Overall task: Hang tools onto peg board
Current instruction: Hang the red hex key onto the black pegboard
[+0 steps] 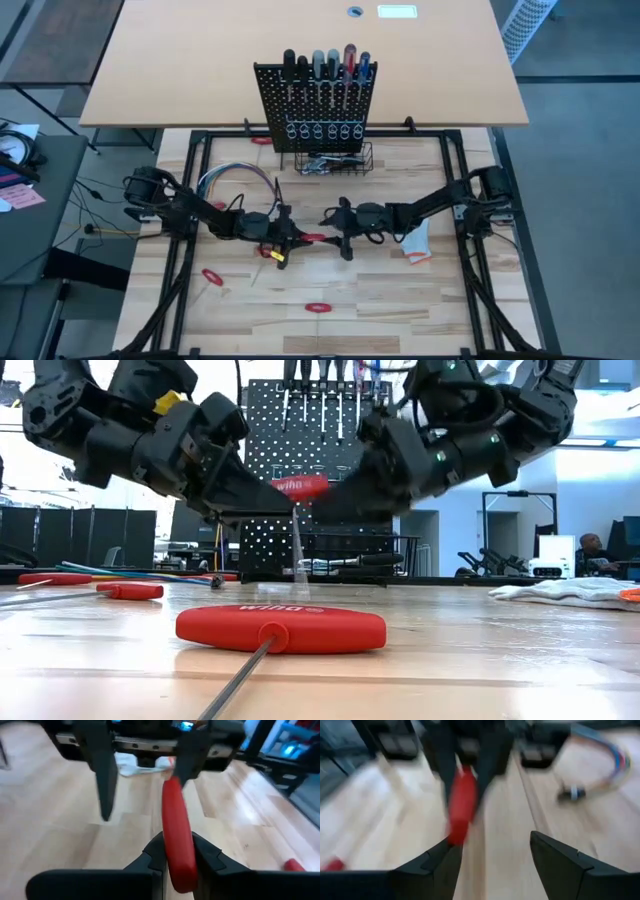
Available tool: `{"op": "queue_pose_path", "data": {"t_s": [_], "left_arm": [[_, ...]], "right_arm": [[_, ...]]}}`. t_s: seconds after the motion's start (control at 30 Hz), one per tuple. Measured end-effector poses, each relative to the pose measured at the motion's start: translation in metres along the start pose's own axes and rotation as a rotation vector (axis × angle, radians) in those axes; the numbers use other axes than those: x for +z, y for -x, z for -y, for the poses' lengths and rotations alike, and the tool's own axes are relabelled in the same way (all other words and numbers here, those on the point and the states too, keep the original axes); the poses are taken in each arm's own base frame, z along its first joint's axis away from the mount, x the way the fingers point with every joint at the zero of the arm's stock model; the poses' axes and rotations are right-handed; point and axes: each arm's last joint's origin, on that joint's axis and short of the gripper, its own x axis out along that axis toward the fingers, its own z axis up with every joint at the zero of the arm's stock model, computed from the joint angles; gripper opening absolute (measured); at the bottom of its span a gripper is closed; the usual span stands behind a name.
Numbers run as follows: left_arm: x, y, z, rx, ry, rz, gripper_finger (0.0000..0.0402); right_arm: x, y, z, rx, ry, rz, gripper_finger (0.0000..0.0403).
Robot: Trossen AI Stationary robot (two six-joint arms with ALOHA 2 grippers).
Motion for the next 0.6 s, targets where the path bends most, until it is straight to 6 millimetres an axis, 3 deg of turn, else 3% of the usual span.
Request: {"op": "queue_pose_path", "data": {"t_s": [0.4,0.6], "left_arm": [[0.010,0.012,0.016,0.145,-0.124,0.012,0.0038],[0.010,0.012,0.017,0.146,-0.125,0.012,0.0038]], "right_arm": [[0.021,-0.002,-0.014,0.122,0.006,0.132,0.0236],[0.030,-0.006,-0.014,0.113,0.007,0.137,0.0203]]}}
